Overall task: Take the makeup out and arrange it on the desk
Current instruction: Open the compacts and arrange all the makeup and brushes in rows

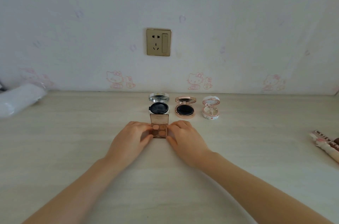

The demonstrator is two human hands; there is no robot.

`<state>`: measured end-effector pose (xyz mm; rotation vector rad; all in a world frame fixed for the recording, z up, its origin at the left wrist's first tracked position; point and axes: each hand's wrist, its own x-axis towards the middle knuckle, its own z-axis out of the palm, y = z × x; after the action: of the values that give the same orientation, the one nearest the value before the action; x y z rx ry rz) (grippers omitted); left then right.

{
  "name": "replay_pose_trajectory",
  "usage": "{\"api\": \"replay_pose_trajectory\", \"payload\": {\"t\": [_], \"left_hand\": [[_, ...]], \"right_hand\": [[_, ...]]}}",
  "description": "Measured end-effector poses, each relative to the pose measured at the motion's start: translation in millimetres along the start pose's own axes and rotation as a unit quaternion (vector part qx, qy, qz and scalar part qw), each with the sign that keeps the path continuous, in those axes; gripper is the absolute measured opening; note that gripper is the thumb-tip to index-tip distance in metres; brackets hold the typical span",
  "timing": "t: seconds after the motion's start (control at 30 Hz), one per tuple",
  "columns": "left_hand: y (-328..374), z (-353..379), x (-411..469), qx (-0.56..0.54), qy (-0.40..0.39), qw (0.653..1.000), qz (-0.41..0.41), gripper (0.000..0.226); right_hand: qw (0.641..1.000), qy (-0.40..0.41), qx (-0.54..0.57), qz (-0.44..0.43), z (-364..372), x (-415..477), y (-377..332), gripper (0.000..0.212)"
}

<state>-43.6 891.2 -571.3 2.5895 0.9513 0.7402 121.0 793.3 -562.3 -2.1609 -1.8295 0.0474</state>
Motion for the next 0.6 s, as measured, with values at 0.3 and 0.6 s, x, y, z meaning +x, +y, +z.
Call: {"api": "replay_pose_trajectory", "payload": {"t": [0.3, 0.6], "left_hand": [[-9, 3, 9, 0.001, 0.002, 1.0, -0.016, 0.022], [-4, 0, 5, 0.007, 0.013, 1.0, -0.027, 0.023]], "right_hand": [[1.0, -0.005, 0.004, 0.019, 1, 16, -1, 0.036], [1.0, 0.005, 0.015, 0.009, 0, 10, 0, 0.038]]}}
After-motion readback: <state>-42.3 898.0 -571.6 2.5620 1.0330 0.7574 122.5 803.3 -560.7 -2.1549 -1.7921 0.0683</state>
